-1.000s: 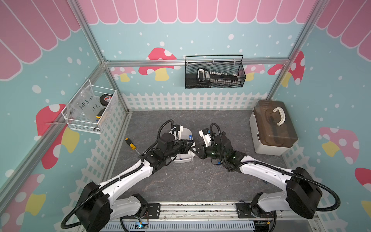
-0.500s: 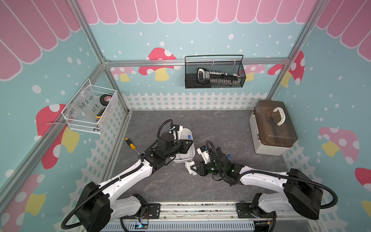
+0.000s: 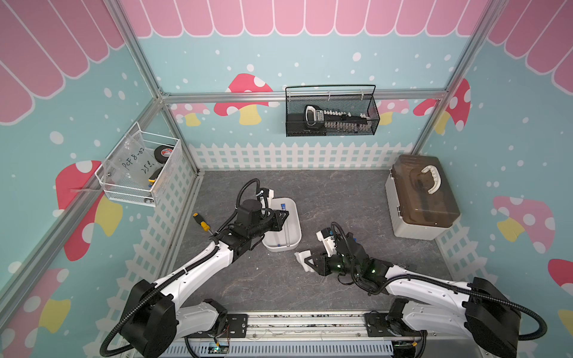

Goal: Wipe the exteriors of test tubes
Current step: Wipe the dirt from the test tube, then place the test tube in the storage box.

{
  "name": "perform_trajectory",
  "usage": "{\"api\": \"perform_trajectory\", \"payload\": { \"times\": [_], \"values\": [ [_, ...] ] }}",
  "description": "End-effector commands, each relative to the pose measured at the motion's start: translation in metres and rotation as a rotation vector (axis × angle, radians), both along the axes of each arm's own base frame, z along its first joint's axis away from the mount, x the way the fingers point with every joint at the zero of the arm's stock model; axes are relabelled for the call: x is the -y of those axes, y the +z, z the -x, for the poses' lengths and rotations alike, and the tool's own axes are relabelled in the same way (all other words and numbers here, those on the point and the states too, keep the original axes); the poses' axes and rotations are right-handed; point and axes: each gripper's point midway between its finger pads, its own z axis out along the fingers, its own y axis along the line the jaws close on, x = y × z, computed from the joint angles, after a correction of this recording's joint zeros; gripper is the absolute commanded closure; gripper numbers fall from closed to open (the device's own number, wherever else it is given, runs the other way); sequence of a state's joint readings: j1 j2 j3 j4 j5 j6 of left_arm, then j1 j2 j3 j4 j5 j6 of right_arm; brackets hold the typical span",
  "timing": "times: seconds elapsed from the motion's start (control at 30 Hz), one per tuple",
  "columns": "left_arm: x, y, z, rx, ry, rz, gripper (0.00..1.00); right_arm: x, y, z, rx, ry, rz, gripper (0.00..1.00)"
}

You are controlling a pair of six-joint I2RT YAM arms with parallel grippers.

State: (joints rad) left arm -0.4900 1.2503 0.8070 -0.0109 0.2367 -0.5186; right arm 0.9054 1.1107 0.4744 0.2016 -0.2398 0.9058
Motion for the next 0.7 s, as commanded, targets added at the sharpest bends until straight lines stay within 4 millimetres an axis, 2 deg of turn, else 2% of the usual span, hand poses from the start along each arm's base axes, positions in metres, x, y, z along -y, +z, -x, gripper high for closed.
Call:
{"api": "perform_trajectory", "payload": {
  "times": [0.0,0.17,0.4,0.53,0.67],
  "values": [
    [-0.004,-0.016,-0.010,-0.035,-0.015,-0.059,0.87,0.009,0.004,-0.004,0.026,-0.040,0.039,0.81],
    [-0.007,-0.048,-0.034,-0.141,0.010,-0.109,0.85,0.020,0.020,-0.008,0.075,-0.095,0.007,0.81],
    [0.006,-0.077,-0.072,-0.208,0.028,-0.134,0.84,0.037,0.029,-0.004,0.101,-0.124,0.008,0.81],
    [0.009,-0.095,-0.081,-0.251,0.044,-0.140,0.83,0.047,0.033,-0.003,0.119,-0.157,-0.002,0.81],
    [0.005,-0.115,-0.081,-0.285,0.070,-0.167,0.80,0.059,0.040,-0.006,0.147,-0.204,0.005,0.81]
  ]
}}
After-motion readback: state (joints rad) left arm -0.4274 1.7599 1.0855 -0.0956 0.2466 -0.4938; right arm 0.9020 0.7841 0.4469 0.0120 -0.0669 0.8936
